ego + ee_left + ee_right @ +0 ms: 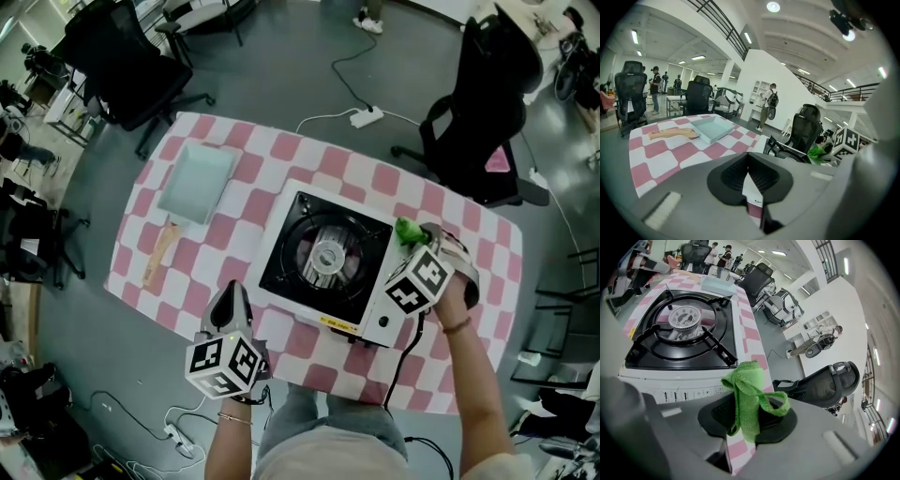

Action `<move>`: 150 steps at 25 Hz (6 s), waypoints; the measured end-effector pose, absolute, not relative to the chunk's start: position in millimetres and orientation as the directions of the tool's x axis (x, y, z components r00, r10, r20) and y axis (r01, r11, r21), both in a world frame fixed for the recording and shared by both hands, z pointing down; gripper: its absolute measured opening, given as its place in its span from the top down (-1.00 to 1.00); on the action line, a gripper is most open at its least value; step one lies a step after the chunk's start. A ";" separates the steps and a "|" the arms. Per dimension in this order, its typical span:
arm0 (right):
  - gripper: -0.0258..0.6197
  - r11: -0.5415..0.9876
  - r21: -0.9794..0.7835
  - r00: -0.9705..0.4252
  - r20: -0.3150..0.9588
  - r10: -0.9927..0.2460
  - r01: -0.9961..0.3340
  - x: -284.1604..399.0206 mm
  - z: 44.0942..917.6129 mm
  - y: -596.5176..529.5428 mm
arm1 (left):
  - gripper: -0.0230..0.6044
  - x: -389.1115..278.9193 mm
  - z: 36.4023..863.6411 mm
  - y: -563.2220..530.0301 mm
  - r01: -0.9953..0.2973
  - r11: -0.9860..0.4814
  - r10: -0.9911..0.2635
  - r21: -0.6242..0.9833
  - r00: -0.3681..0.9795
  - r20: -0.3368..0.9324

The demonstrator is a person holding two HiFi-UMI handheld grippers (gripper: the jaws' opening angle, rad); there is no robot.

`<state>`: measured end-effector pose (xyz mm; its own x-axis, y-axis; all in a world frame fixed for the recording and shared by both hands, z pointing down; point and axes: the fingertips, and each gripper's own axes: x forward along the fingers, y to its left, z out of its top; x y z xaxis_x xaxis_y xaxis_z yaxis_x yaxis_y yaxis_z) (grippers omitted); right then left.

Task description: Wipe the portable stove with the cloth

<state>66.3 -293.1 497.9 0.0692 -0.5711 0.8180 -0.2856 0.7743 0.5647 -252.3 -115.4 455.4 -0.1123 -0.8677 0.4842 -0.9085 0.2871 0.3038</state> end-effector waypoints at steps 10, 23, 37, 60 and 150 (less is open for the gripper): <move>0.59 0.777 0.564 0.087 0.821 -0.565 -0.279 64.8 500.3 -285.5 | 0.93 -256.9 458.1 -108.2 -0.906 0.288 -0.866 0.310 -0.108 0.489; 0.59 0.783 0.558 0.098 0.826 -0.555 -0.275 61.5 501.3 -272.9 | 0.93 -260.0 459.6 -101.7 -0.903 0.285 -0.868 0.322 -0.100 0.487; 0.59 0.789 0.543 0.106 0.837 -0.538 -0.287 58.2 502.0 -250.1 | 0.93 -265.8 457.9 -89.5 -0.903 0.278 -0.873 0.328 -0.095 0.478; 0.59 0.792 0.522 0.127 0.850 -0.510 -0.316 50.9 503.2 -199.5 | 0.93 -284.2 460.8 -58.9 -0.905 0.256 -0.874 0.341 -0.066 0.482; 0.59 0.797 0.352 0.000 0.915 -0.404 -0.491 64.1 482.3 -46.6 | 0.93 -262.5 435.0 -18.7 -0.907 0.159 -0.918 0.391 0.011 0.397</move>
